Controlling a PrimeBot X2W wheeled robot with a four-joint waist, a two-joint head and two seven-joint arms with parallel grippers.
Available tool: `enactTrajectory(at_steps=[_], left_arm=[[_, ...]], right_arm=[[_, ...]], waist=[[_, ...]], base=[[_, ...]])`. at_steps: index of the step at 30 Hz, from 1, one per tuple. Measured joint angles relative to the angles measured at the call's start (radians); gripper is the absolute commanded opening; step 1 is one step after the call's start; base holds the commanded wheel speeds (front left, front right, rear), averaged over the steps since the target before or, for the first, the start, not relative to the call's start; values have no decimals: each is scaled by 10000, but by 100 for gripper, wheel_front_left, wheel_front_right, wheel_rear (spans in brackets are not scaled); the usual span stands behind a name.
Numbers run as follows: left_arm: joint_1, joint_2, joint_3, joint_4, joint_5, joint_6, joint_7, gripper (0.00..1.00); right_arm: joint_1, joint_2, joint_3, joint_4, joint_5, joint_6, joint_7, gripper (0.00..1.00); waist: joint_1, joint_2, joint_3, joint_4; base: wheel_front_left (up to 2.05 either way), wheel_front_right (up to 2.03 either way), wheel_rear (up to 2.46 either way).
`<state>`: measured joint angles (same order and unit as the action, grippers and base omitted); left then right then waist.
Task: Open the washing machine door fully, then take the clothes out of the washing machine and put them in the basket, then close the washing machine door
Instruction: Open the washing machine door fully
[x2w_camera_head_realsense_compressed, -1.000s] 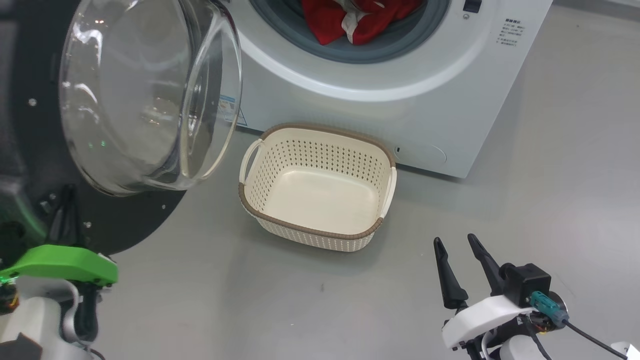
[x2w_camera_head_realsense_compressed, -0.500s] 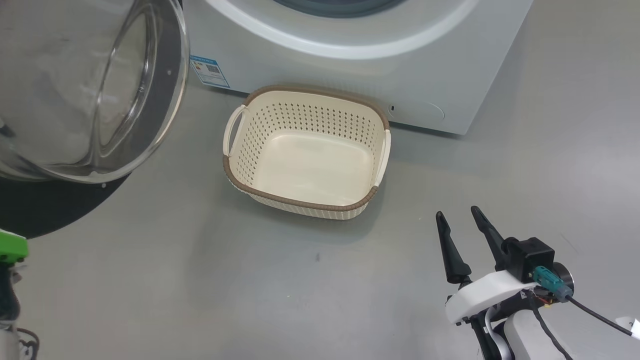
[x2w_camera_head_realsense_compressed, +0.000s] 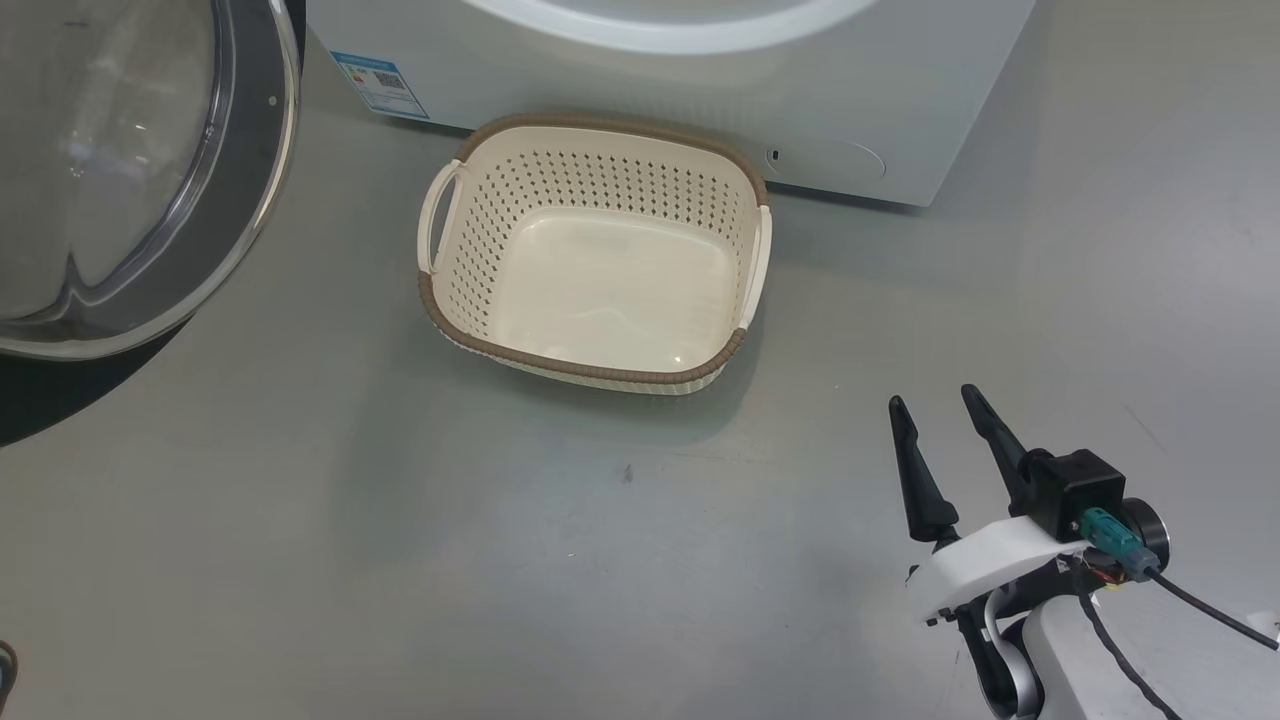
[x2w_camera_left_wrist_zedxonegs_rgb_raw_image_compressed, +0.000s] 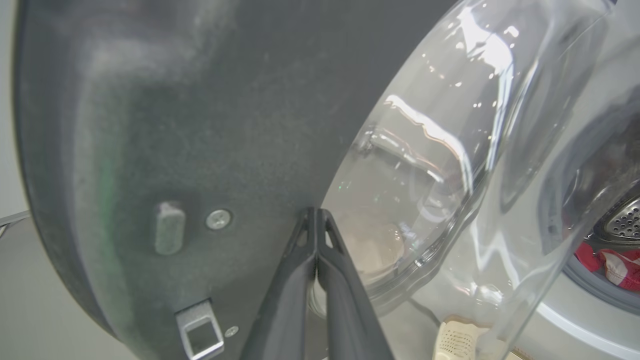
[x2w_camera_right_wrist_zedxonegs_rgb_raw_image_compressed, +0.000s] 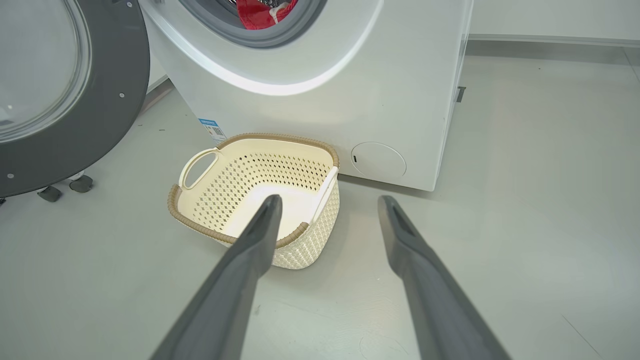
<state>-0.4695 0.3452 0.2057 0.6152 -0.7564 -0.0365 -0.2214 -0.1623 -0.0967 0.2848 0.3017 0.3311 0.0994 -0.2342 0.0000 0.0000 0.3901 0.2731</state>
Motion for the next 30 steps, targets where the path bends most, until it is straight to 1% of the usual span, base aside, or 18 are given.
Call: enactTrajectory(at_steps=[2,9,13,24,29,30], left_arm=[[-64,4,-13,144,2,-40,0,0],[-237,-36,-288,512,67,-173,-88,0],[-236,-77,-556,669,366,-263,-94,0],[-194,-278,-1346,786,1030,-518,-190,0],[138,-464,-1762,663,1279,-589,-192,0],[230,-491,-1827,633,1302,-656,-209,0]], right_arm=[[-1,-8,-12,21,0,-50,0,100],[-3,-13,-42,213,-2,-52,0,100],[-9,-8,-27,330,-2,-50,-2,100],[2,71,-40,698,155,-36,-79,100],[57,180,-54,821,376,38,-92,100],[81,201,-58,834,389,38,-92,100]], waist=[[0,0,40,1],[0,0,-49,67],[0,0,-247,103],[0,0,-1143,88],[0,0,-1666,14],[0,0,-1774,-9]], base=[[0,0,0],[0,0,0],[0,0,0],[0,0,0],[0,0,0],[0,0,0]])
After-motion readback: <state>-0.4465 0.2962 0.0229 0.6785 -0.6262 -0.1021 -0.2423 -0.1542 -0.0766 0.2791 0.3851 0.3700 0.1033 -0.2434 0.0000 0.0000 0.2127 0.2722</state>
